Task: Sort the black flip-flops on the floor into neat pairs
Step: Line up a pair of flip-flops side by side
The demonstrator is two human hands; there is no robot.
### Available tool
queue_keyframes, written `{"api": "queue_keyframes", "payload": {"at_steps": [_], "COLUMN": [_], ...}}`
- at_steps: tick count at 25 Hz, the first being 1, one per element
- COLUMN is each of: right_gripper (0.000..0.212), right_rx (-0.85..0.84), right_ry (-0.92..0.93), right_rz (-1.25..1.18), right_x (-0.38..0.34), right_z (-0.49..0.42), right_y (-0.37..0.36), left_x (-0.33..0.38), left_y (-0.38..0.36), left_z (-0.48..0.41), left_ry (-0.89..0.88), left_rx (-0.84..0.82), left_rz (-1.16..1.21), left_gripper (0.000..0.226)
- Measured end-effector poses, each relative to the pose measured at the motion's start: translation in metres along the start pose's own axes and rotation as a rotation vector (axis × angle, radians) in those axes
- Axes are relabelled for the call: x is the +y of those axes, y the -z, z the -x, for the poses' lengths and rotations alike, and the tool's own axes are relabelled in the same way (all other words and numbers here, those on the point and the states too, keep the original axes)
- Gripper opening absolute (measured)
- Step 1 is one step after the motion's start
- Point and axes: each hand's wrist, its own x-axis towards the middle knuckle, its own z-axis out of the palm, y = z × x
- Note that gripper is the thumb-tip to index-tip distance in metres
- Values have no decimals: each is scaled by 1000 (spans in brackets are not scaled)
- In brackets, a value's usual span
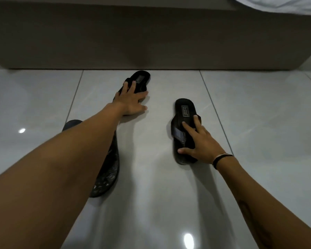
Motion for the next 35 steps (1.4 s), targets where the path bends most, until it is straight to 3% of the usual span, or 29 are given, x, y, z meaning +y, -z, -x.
{"api": "queue_keyframes", "payload": {"at_steps": [3, 7, 11, 13, 16, 21, 35], "right_gripper": [115, 113, 102, 95, 103, 112, 110], "right_rx": [-24, -37, -15, -35, -68, -73, -74], "right_ry": [-31, -93, -140, -148, -186, -231, -184], "right_rz": [-39, -8, 218, 191, 134, 1, -68], "right_x": [0, -5, -12, -9, 9, 45, 64], "right_z": [-9, -21, -33, -27, -4, 35, 80], "right_y": [-1, 6, 17, 22, 27, 30, 25], "left_x": [20, 51, 83, 98, 111, 133, 183], "left_y": [-19, -31, -34, -40, -57, -87, -115], "left_z": [-4, 14, 35, 52, 77, 112, 151], "left_ry": [62, -9, -21, -92, -172, -246, -205], "left_rx": [-89, 49, 110, 112, 151, 189, 270], "left_rz": [-54, -57, 89, 80, -12, 162, 130], "left_gripper": [63, 71, 73, 65, 62, 75, 72]}}
